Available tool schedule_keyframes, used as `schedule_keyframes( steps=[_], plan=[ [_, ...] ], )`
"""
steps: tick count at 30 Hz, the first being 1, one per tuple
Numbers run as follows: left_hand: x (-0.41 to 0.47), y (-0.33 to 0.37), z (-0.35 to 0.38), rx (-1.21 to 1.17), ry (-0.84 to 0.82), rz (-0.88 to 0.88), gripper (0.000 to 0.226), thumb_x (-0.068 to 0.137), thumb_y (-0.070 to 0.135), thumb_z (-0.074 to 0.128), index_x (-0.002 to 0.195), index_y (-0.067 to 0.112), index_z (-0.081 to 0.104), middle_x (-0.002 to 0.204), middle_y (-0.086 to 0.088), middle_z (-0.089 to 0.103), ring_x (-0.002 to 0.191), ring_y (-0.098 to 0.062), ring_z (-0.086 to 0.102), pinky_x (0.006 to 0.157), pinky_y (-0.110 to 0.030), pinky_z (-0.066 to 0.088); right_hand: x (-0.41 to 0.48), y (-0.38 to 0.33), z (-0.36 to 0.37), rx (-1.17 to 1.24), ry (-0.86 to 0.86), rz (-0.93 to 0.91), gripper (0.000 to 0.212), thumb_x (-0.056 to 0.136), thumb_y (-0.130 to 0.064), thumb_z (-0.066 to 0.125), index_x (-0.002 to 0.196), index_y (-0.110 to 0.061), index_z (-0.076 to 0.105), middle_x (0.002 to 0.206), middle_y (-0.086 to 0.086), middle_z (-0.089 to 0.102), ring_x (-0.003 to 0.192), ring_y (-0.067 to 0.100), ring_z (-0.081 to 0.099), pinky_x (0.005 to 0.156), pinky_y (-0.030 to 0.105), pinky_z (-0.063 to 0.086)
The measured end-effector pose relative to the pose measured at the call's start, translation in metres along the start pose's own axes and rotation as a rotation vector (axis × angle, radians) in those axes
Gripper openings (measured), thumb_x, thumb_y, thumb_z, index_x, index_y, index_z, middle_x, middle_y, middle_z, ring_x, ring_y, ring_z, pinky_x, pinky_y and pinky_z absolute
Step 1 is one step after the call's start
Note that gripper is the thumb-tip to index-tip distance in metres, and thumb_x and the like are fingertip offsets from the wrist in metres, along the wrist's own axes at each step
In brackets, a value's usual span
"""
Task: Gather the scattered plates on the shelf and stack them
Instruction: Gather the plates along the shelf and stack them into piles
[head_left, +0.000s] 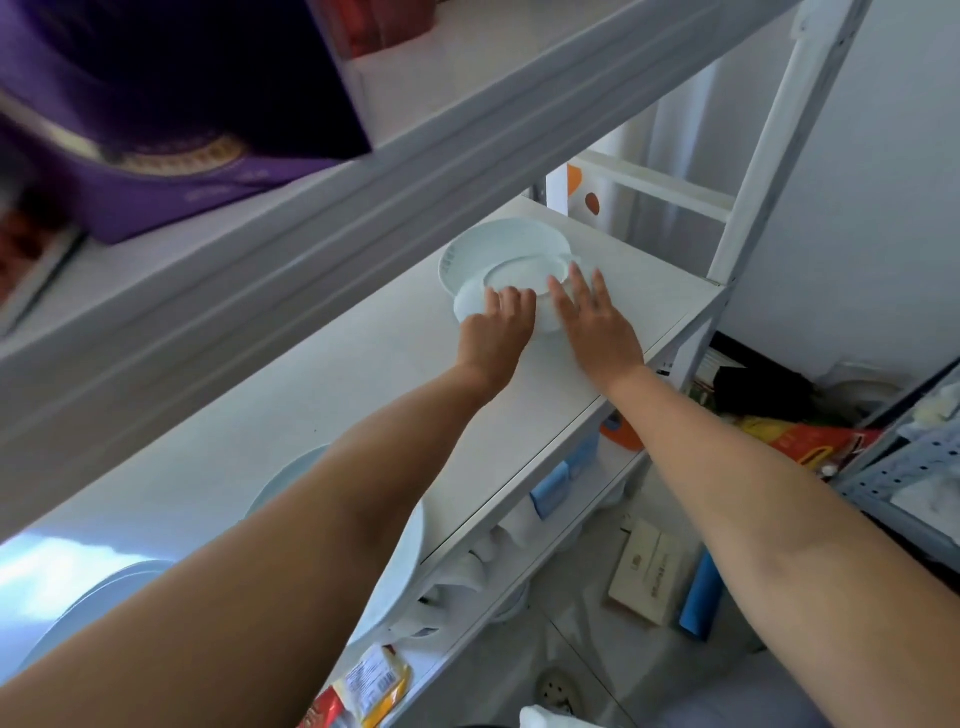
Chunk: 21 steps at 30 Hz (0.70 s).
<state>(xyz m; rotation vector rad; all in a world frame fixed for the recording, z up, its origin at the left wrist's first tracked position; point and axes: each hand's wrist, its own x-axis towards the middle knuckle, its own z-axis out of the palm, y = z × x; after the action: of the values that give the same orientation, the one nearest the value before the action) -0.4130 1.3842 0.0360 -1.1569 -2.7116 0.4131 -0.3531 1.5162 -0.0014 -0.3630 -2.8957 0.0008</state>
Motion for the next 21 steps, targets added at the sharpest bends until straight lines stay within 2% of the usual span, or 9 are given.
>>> schedule_keyframes(
  steps=[3, 5, 7, 10, 13, 15, 17, 20, 21],
  plan=[
    [-0.016, -0.009, -0.006, -0.009, 0.085, -0.022, 0.052, 0.033, 0.01, 0.089, 0.08, 0.015, 0.068, 0.069, 0.001, 0.064, 0.061, -0.015, 0.066, 0.032, -0.018, 0.037, 0.001, -0.008, -0.01, 0.159, 0.058, 0.148, 0.059, 0.093, 0.0, 0.049, 0.148, -0.007, 0.027, 0.153, 0.024, 0.027, 0.139, 0.045, 0.03, 0.096, 0.049, 0.048],
    [-0.027, -0.02, -0.009, -0.007, 0.151, -0.014, 0.05, 0.036, 0.006, 0.087, 0.081, 0.014, 0.068, 0.068, 0.001, 0.063, 0.057, -0.016, 0.064, 0.032, -0.018, 0.036, 0.0, -0.012, -0.019, 0.209, 0.106, 0.206, 0.05, 0.097, 0.001, 0.039, 0.146, -0.006, 0.032, 0.151, 0.021, 0.032, 0.137, 0.04, 0.035, 0.099, 0.047, 0.046],
    [-0.037, -0.032, -0.013, -0.011, 0.211, -0.019, 0.05, 0.036, 0.003, 0.085, 0.081, 0.013, 0.067, 0.066, 0.001, 0.062, 0.052, -0.016, 0.062, 0.031, -0.018, 0.035, 0.001, -0.019, -0.027, 0.264, 0.186, 0.225, 0.041, 0.096, 0.001, 0.036, 0.136, -0.005, 0.045, 0.138, 0.019, 0.05, 0.124, 0.036, 0.05, 0.092, 0.044, 0.049],
    [-0.055, -0.047, -0.028, -0.02, 0.265, -0.054, 0.044, 0.057, -0.001, 0.076, 0.098, 0.009, 0.063, 0.08, -0.004, 0.065, 0.064, -0.022, 0.064, 0.04, -0.026, 0.041, 0.001, -0.03, -0.037, 0.4, 0.278, 0.299, 0.031, 0.098, -0.008, 0.042, 0.125, -0.006, 0.056, 0.12, 0.016, 0.063, 0.111, 0.032, 0.058, 0.086, 0.041, 0.052],
    [-0.065, -0.061, -0.037, -0.218, 0.269, -0.087, 0.042, 0.081, -0.007, 0.046, 0.12, 0.009, 0.048, 0.106, -0.008, 0.062, 0.091, -0.033, 0.062, 0.064, -0.039, 0.047, 0.0, -0.038, -0.052, 0.559, 0.303, 0.419, 0.036, 0.096, -0.032, 0.05, 0.121, -0.009, 0.059, 0.12, 0.012, 0.064, 0.113, 0.032, 0.054, 0.09, 0.042, 0.047],
    [-0.074, -0.07, -0.047, -0.389, 0.317, -0.191, 0.043, 0.081, -0.006, 0.043, 0.12, 0.01, 0.049, 0.106, -0.01, 0.064, 0.09, -0.036, 0.062, 0.066, -0.038, 0.045, -0.003, -0.038, -0.054, 0.674, 0.256, 0.534, 0.049, 0.091, -0.048, 0.053, 0.116, -0.006, 0.059, 0.112, 0.014, 0.064, 0.111, 0.033, 0.056, 0.089, 0.042, 0.044],
    [-0.082, -0.077, -0.056, -0.615, 0.324, -0.303, 0.043, 0.079, -0.007, 0.042, 0.116, 0.01, 0.054, 0.103, -0.014, 0.066, 0.091, -0.036, 0.061, 0.066, -0.033, 0.039, -0.006, -0.037, -0.055, 0.872, 0.197, 0.64, 0.056, 0.088, -0.053, 0.055, 0.107, 0.0, 0.06, 0.094, 0.015, 0.06, 0.1, 0.034, 0.061, 0.075, 0.037, 0.046],
    [-0.089, -0.083, -0.06, -0.931, 0.235, -0.375, 0.03, 0.079, -0.002, 0.044, 0.103, 0.009, 0.059, 0.104, -0.016, 0.066, 0.092, -0.035, 0.063, 0.07, -0.032, 0.05, -0.01, -0.035, -0.06, 0.974, 0.093, 0.684, 0.042, 0.085, -0.044, 0.061, 0.091, -0.003, 0.059, 0.087, 0.011, 0.057, 0.091, 0.037, 0.062, 0.077, 0.043, 0.055],
    [-0.09, -0.085, -0.058, -1.029, 0.186, -0.398, 0.026, 0.08, -0.001, 0.046, 0.1, 0.011, 0.056, 0.105, -0.016, 0.064, 0.088, -0.035, 0.064, 0.068, -0.038, 0.056, -0.012, -0.035, -0.063, 0.944, 0.052, 0.694, 0.031, 0.086, -0.036, 0.062, 0.087, -0.005, 0.058, 0.088, 0.012, 0.057, 0.089, 0.036, 0.061, 0.078, 0.041, 0.054]
  ],
)
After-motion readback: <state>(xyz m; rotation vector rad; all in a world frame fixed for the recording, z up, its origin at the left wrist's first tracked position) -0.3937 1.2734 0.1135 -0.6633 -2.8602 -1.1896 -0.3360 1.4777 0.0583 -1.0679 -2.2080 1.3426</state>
